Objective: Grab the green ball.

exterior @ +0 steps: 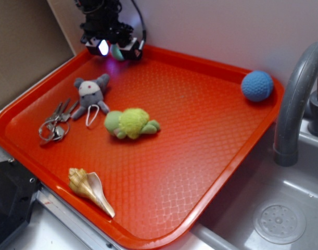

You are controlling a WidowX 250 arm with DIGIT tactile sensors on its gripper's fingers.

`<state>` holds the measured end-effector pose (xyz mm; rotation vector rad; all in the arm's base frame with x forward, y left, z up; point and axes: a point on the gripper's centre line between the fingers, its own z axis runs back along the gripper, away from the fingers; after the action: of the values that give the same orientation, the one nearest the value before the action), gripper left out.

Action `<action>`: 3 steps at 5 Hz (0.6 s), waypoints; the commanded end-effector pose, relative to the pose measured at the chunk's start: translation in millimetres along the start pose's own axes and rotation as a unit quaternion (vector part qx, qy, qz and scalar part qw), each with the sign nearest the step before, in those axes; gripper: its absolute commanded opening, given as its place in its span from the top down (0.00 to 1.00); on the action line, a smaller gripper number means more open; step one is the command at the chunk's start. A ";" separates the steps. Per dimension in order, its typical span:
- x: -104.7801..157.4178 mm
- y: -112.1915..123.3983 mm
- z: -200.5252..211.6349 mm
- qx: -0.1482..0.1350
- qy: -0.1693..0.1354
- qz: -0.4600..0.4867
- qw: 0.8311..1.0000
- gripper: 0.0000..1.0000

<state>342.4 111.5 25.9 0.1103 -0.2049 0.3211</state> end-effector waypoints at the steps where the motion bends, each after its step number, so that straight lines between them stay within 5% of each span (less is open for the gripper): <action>1: 6.3 -1.5 9.5 0.005 -0.021 0.017 1.000 1.00; 3: 0.4 -1.3 4.5 0.008 -0.014 0.015 1.000 1.00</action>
<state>338.0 107.2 19.5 0.1237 -0.2039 0.3419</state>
